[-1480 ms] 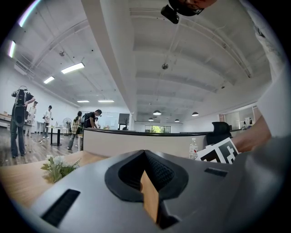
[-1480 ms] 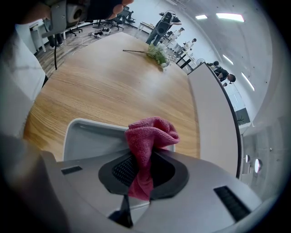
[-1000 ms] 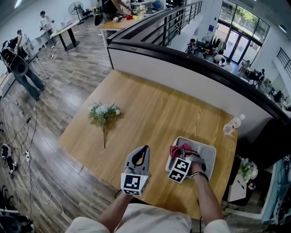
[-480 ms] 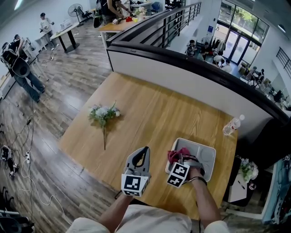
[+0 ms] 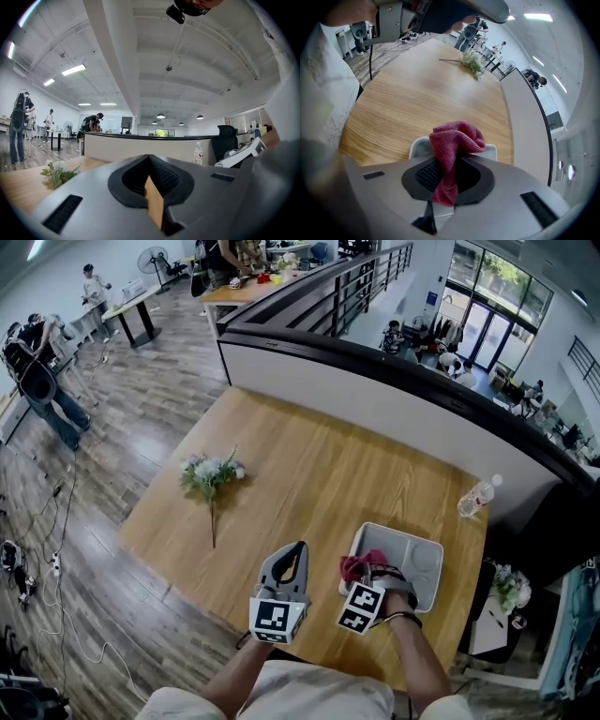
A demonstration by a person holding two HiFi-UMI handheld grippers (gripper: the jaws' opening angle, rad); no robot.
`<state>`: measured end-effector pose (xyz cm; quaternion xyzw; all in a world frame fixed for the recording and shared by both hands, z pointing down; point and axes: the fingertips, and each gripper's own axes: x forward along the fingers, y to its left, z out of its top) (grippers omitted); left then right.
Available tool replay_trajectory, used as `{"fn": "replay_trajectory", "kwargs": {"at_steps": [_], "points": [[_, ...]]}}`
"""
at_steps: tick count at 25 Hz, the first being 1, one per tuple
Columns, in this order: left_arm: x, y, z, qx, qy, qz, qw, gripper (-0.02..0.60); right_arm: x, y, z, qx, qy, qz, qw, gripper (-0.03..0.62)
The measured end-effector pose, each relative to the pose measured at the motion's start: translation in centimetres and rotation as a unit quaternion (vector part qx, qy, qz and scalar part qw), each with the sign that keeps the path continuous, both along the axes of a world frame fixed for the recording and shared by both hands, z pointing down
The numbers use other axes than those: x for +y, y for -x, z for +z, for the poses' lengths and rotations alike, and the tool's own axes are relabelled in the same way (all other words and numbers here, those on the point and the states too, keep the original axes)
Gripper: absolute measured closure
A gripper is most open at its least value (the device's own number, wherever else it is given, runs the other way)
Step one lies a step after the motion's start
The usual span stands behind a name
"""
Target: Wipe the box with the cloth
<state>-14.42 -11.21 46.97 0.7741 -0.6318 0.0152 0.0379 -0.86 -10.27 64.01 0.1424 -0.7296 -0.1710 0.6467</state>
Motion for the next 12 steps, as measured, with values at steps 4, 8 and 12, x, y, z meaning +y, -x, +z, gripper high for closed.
{"fn": "replay_trajectory", "kwargs": {"at_steps": [4, 8, 12], "points": [[-0.1, -0.2, -0.1, 0.000, 0.001, 0.003, 1.0000, 0.569, 0.6, 0.0, -0.1, -0.002, 0.003, 0.000, 1.000, 0.522], [-0.1, -0.4, -0.1, -0.001, 0.000, 0.006, 1.0000, 0.569, 1.2, 0.1, -0.1, -0.002, 0.007, -0.001, 1.000, 0.522], [-0.2, -0.6, 0.0, -0.001, 0.001, 0.008, 1.0000, 0.569, 1.8, 0.2, -0.1, -0.008, 0.015, -0.002, 1.000, 0.522]]}}
